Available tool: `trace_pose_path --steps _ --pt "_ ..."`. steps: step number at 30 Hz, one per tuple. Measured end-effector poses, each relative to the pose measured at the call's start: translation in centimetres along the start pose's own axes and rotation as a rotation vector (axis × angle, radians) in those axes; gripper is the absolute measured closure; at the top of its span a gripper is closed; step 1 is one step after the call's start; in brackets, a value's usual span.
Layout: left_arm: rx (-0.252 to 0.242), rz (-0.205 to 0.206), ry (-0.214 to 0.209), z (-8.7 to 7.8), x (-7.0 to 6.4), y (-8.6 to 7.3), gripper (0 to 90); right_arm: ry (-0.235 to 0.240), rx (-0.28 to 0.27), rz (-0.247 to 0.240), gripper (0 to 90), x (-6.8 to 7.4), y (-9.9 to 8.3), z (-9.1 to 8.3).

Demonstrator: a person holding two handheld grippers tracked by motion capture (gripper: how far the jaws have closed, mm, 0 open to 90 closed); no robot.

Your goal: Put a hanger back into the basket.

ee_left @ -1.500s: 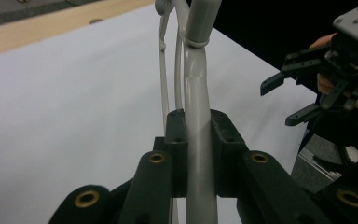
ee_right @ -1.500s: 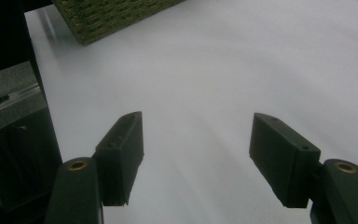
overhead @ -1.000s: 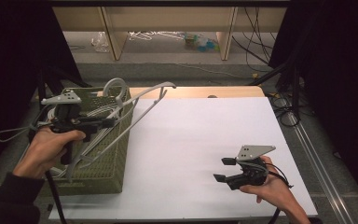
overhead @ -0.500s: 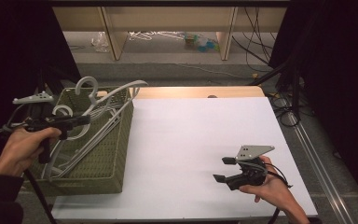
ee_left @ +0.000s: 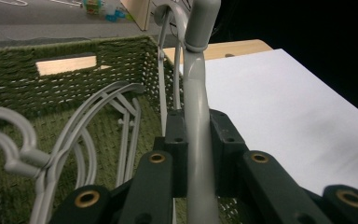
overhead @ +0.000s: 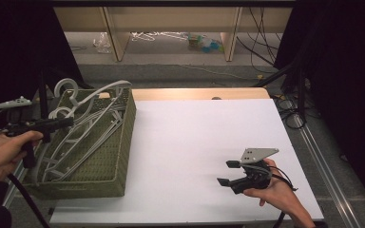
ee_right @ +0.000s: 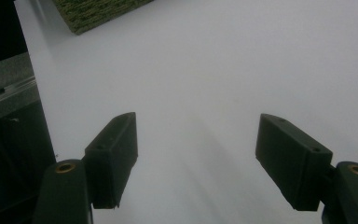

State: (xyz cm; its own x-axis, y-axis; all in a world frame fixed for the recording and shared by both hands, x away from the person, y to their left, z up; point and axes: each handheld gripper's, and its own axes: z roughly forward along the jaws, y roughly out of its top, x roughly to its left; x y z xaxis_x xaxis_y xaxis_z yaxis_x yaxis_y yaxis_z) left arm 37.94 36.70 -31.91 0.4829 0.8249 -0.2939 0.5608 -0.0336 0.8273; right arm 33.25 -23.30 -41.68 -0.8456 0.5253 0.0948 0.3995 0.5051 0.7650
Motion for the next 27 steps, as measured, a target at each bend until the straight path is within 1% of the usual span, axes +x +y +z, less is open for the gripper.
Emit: trace_pose_path --steps 1,3,6,8,11,12,16,18,19,21,24,27 --pt "0.005 -0.001 0.003 0.0 0.2 -0.1 78.8 0.001 0.000 0.000 30.2 0.0 0.0 0.0" --pt "0.012 -0.001 -0.010 0.2 0.6 -0.2 78.8 0.003 0.000 -0.004 30.2 -0.1 -0.1 0.1" --pt "0.023 -0.008 -0.007 0.7 1.0 -0.3 78.8 0.001 0.003 -0.002 30.2 -0.2 -0.1 0.0" --pt "0.021 -0.017 -0.007 0.9 1.4 -0.5 78.8 -0.001 0.004 0.000 30.2 -0.2 -0.1 0.0" --pt "0.024 -0.027 -0.002 0.9 1.8 -0.7 78.8 0.000 0.001 0.003 30.2 -0.1 -0.1 0.0" --pt "0.022 -0.028 -0.008 0.8 2.0 -0.8 78.8 0.000 0.001 0.004 30.2 -0.1 0.0 0.0" --pt "0.036 -0.033 -0.001 0.7 2.6 -0.9 78.7 0.007 0.008 -0.003 30.2 -0.1 -0.1 0.1" --pt "0.036 -0.044 0.000 0.7 3.0 -1.0 78.7 0.001 0.004 -0.001 30.2 -0.1 -0.1 0.0" --pt "0.044 -0.051 -0.003 0.8 3.2 -1.1 78.7 0.002 0.004 0.001 30.2 -0.2 -0.1 0.0" --pt "0.055 -0.046 -0.004 0.9 3.3 -1.1 78.7 0.002 0.006 0.000 30.2 -0.2 -0.1 0.0" --pt "0.073 -0.053 -0.006 1.2 3.4 -1.1 78.7 0.000 0.008 0.000 30.2 -0.2 -0.1 0.1" --pt "0.099 -0.046 -0.004 1.6 3.5 -0.9 78.6 0.009 0.013 0.002 30.2 -0.1 -0.1 0.1"
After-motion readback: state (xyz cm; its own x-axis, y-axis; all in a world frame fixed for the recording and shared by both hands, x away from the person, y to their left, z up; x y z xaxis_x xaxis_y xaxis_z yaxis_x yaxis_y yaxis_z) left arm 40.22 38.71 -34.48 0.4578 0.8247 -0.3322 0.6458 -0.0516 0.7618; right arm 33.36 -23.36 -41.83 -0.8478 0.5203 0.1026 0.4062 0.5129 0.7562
